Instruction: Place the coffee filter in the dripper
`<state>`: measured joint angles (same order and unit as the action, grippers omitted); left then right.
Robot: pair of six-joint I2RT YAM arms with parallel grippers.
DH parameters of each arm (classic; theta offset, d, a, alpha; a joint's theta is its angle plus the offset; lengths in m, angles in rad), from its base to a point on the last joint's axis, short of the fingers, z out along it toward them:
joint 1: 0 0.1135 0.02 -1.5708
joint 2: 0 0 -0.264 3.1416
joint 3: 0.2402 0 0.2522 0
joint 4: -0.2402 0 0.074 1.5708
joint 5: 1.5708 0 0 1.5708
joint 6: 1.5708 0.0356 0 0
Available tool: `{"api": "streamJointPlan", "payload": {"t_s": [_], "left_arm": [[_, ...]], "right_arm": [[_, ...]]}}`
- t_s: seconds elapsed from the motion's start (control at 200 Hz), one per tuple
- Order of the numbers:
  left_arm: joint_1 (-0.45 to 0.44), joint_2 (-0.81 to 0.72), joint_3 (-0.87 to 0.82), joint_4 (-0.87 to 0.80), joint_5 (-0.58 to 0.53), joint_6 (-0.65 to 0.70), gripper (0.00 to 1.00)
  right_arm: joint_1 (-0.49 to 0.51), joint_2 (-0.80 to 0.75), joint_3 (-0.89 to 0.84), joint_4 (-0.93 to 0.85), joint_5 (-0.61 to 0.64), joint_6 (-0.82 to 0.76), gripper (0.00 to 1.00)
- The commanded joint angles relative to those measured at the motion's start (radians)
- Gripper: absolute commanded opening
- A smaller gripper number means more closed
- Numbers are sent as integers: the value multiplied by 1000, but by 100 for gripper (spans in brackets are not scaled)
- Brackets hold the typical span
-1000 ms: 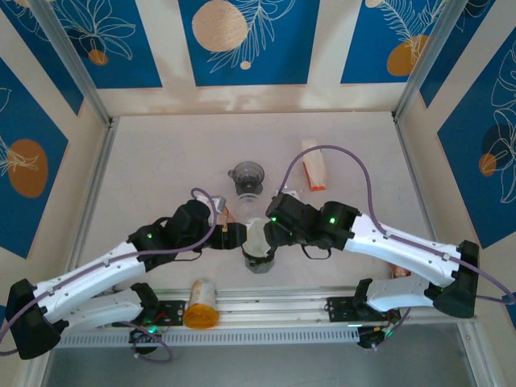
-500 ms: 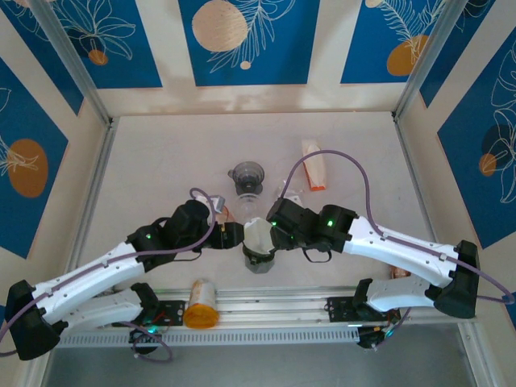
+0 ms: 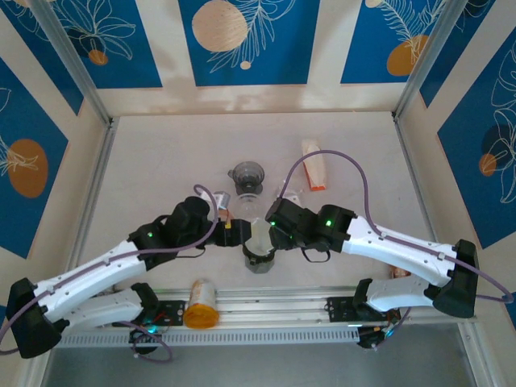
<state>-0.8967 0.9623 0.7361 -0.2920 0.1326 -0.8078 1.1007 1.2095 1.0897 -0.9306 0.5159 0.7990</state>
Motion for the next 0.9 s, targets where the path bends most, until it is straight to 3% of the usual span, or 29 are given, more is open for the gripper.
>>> {"api": "streamJointPlan", "payload": {"t_s": [0.0, 0.25, 0.425, 0.59, 0.895], "left_arm": [[6, 5, 16, -8, 17, 5, 67], [6, -11, 2, -51, -17, -6, 39], [7, -8, 0, -49, -18, -10, 24], [7, -7, -3, -40, -17, -14, 23], [7, -1, -9, -28, -13, -19, 22]], "right_arm": [[8, 5, 2, -10, -5, 9, 46], [10, 4, 3, -17, -1, 17, 46], [11, -1, 11, -18, 1, 18, 47], [29, -14, 22, 8, 5, 25, 63], [60, -8, 8, 31, 16, 48, 66]]}}
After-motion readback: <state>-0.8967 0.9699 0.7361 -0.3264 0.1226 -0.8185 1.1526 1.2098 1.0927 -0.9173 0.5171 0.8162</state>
